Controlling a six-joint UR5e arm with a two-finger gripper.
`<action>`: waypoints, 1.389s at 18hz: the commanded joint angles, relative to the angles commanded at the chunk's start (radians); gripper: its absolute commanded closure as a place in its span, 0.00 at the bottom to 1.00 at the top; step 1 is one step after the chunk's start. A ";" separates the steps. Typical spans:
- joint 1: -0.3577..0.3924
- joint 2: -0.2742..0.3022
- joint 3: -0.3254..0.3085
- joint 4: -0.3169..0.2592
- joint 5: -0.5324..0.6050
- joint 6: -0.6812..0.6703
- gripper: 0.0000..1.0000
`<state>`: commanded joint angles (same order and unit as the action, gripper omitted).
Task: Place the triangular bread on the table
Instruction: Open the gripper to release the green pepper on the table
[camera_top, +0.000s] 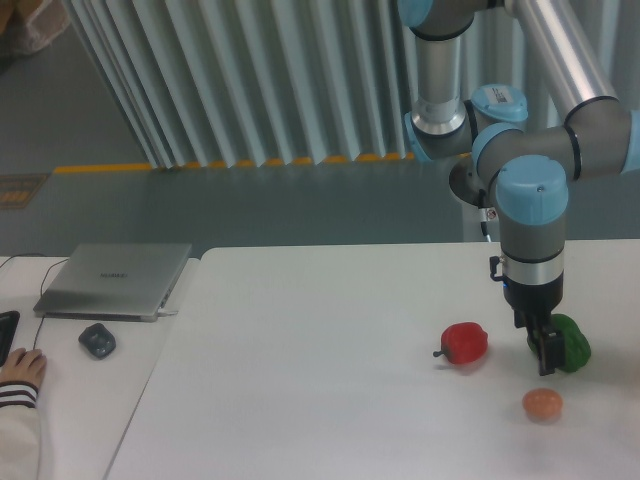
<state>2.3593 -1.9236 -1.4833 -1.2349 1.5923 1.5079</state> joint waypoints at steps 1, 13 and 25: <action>0.002 0.000 0.000 0.002 -0.002 0.000 0.00; 0.028 0.017 -0.031 0.015 0.003 -0.012 0.00; 0.100 0.038 -0.075 0.138 0.006 -0.146 0.00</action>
<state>2.4588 -1.8853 -1.5586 -1.0968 1.5984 1.3621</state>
